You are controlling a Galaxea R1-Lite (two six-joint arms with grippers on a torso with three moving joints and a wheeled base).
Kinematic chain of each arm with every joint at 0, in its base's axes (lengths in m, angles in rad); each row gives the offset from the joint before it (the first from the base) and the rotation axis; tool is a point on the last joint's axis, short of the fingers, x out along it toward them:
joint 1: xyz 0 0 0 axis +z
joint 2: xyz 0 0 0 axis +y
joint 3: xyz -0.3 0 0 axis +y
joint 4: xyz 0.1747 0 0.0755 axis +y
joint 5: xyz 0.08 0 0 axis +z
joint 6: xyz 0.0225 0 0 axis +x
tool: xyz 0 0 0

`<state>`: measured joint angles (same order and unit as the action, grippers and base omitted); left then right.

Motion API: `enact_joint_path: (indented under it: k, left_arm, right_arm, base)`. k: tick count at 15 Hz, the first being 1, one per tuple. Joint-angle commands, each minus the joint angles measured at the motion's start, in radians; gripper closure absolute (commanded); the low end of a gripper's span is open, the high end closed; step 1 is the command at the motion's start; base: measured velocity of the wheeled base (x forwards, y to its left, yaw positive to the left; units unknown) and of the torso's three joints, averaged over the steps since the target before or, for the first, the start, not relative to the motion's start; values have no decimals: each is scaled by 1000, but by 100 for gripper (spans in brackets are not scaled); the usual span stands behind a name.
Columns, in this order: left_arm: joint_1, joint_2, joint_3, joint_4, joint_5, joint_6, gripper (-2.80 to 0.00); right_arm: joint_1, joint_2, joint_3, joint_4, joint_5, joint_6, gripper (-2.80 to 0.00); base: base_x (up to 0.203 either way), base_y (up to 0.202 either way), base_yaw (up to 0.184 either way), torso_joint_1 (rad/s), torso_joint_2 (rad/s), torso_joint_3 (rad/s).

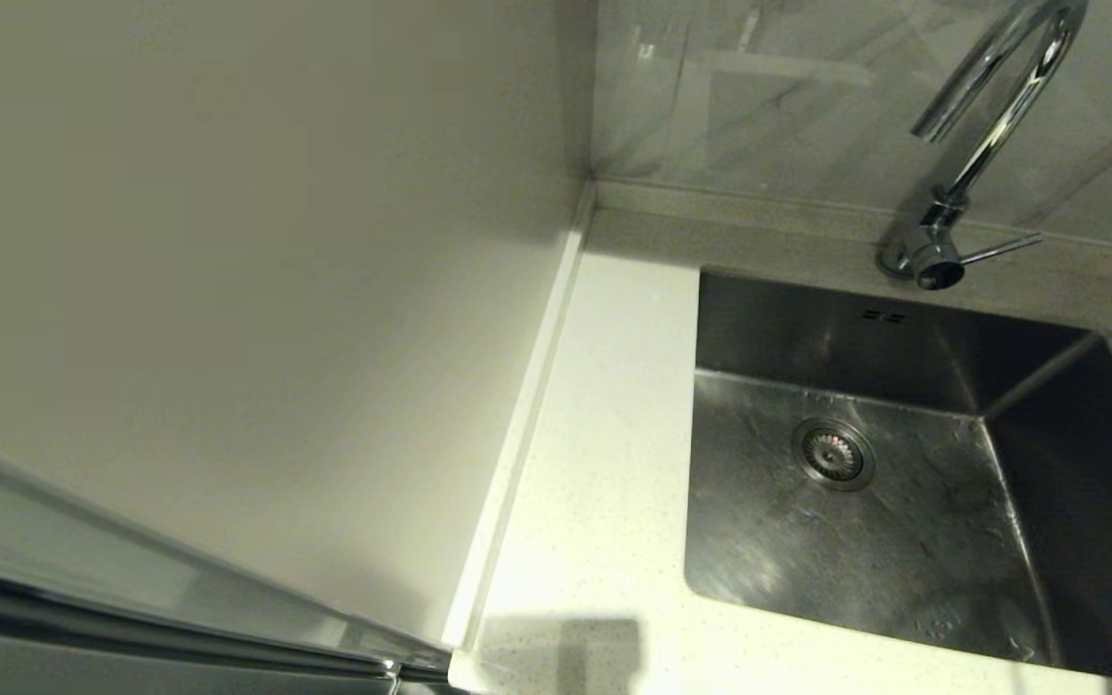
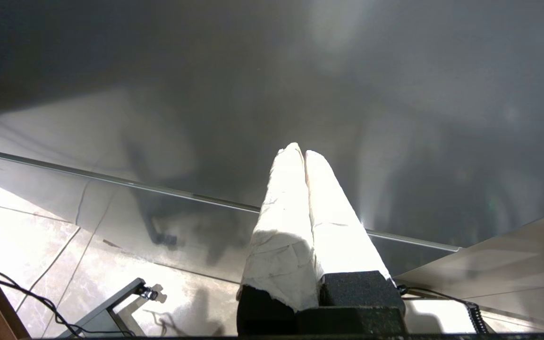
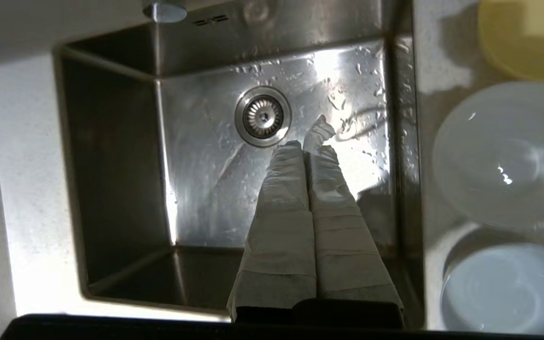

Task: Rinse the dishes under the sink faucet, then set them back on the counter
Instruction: Put a bowl into the sink

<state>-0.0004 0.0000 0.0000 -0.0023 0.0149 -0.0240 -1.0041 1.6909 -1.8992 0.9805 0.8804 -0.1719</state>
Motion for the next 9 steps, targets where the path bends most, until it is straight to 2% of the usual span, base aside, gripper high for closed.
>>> enact_joint_path:
  k: [1,3,5,6,7,9]
  left_arm:
    - [0,-3,0,-1,0,-1,0]
    - [0,-3,0,-1,0,-1,0]
    - [0,-3,0,-1,0,-1,0]
    - [0,-3,0,-1,0,-1,0]
    - [0,-3,0,-1,0,-1,0]
    - [0,-3,0,-1,2,-1,0]
  right_arm:
    - [-13,131,-71,6,-17,-52,0]
    - [-14,180,-77,-53,-143,-177,0]
    - [-14,207,-77,-144,-209,-210,0]
    - [-14,215,-77,-182,-218,-204,-113]
    - [-14,213,-75,-184,-217,-206,-280]
    - [-14,207,-71,-184,-207,-216,-280]
  base:
    - [0,0,0,0,0,0]
    - [0,0,0,0,0,0]
    - [0,0,0,0,0,0]
    - [0,0,0,0,0,0]
    - [0,0,0,0,0,0]
    - [0,0,0,0,0,0]
